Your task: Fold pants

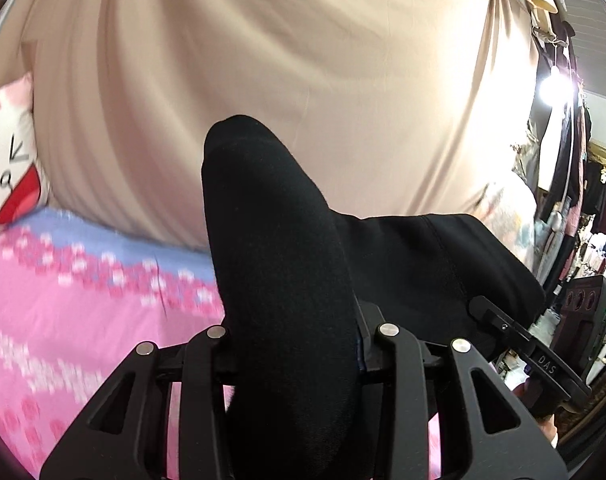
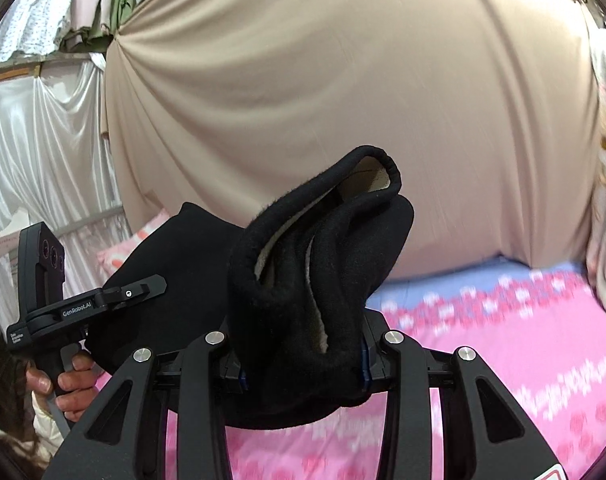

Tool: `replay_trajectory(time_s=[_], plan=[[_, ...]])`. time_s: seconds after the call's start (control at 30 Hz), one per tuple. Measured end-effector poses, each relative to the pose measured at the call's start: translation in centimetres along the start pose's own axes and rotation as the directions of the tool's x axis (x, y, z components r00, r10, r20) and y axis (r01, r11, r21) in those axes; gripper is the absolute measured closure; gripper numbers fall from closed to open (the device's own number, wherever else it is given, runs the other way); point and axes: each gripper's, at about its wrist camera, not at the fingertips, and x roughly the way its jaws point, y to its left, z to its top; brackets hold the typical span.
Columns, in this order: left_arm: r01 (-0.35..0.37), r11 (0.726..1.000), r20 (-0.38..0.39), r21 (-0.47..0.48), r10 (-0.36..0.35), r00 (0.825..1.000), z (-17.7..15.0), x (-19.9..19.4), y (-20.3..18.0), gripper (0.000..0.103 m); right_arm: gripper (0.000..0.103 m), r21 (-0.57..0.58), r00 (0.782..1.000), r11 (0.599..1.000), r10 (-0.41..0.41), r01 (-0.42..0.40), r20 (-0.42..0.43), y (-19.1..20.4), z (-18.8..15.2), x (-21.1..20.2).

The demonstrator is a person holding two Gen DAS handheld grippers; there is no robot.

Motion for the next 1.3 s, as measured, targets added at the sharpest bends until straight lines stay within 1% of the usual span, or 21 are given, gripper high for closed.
replay_trajectory(time_s=[0.1, 0.27, 0.4, 0.53, 0.7, 0.8, 0.97, 1.17, 1.23, 1.3], plan=[[-0.019, 0.999, 0.035, 0.028, 0.018, 0.999, 1.9, 1.9, 0.4, 0.069, 0.067, 0.007, 0.999, 1.000, 0.014, -0.015, 0.040, -0.9, 1.7, 2.7], [-0.053, 0.996, 0.067, 0.068, 0.048, 0.997, 4.2, 5.9, 1.3, 0.068, 0.067, 0.038, 0.996, 0.999, 0.021, -0.024, 0.082, -2.4, 3.1, 7.0], [-0.088, 0.991, 0.080, 0.096, 0.080, 0.994, 5.1, 9.5, 2.0, 0.068, 0.067, 0.065, 0.996, 0.998, 0.011, -0.017, 0.091, -4.0, 3.4, 10.9], [-0.121, 0.987, 0.063, 0.102, 0.115, 0.991, 5.0, 14.1, 3.4, 0.068, 0.067, 0.090, 0.996, 0.996, -0.008, 0.000, 0.088, -5.9, 2.8, 14.7], [-0.160, 0.983, 0.001, 0.091, 0.160, 0.987, 3.6, 19.4, 5.7, 0.068, 0.067, 0.145, 0.999, 0.989, -0.024, 0.020, 0.029, -9.1, 0.1, 19.5], [-0.193, 0.976, -0.048, 0.104, 0.199, 0.979, 1.7, 22.9, 7.4, 0.068, 0.067, 0.153, 0.999, 0.988, -0.035, 0.035, -0.006, -10.4, -1.6, 21.9], [-0.220, 0.971, -0.133, 0.088, 0.231, 0.964, -0.9, 26.8, 9.6, 0.068, 0.067, 0.181, 0.994, 0.981, -0.051, 0.067, -0.094, -12.8, -5.1, 25.7], [-0.242, 0.968, -0.229, 0.068, 0.251, 0.941, -4.2, 29.5, 11.9, 0.068, 0.067, 0.223, 0.978, 0.970, -0.049, 0.094, -0.203, -14.8, -8.5, 28.5], [-0.248, 0.967, -0.267, 0.055, 0.254, 0.930, -5.5, 30.2, 12.6, 0.068, 0.067, 0.234, 0.967, 0.966, -0.046, 0.107, -0.250, -15.3, -9.7, 29.5], [-0.274, 0.961, -0.288, 0.048, 0.276, 0.917, -6.6, 30.6, 13.5, 0.067, 0.067, 0.233, 0.953, 0.963, -0.063, 0.137, -0.297, -15.6, -10.6, 30.2]])
